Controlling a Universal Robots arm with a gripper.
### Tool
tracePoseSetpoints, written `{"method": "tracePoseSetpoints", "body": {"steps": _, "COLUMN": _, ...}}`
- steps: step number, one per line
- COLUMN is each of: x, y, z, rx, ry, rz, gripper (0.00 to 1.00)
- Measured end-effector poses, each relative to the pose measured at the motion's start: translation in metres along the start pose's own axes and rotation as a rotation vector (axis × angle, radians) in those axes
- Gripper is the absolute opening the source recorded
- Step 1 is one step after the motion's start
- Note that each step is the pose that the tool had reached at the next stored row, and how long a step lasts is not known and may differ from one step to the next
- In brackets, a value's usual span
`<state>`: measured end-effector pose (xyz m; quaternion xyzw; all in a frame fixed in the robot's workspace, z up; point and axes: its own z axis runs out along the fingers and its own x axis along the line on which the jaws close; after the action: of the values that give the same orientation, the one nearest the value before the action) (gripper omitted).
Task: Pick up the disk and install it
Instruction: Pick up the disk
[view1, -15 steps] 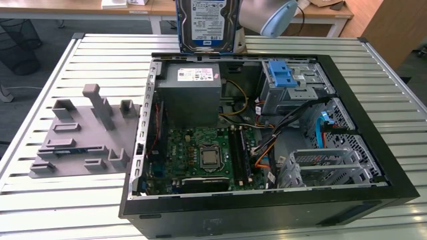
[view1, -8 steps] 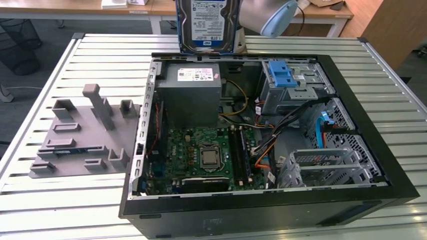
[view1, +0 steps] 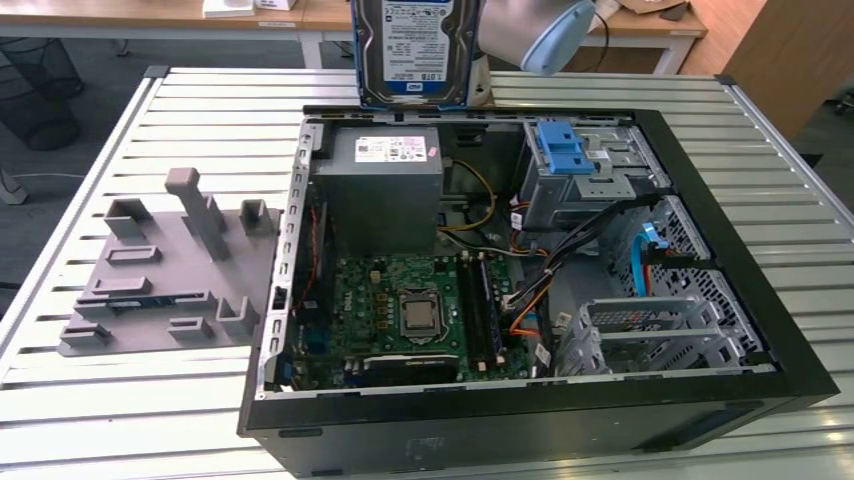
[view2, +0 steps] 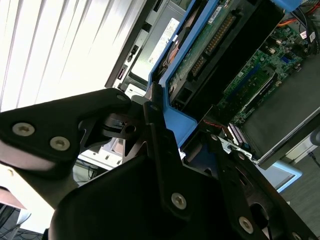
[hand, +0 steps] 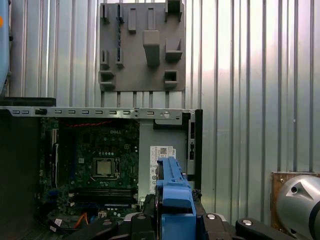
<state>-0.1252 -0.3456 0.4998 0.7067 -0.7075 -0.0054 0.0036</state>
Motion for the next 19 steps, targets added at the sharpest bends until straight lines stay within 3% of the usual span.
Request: {"method": "tracePoseSetpoints", "body": {"steps": 19, "x": 0.0035, "y": 0.0000, "z": 0.0000, "rx": 0.0000, "ry": 0.0000, "rz": 0.000, "gripper": 0.36}}
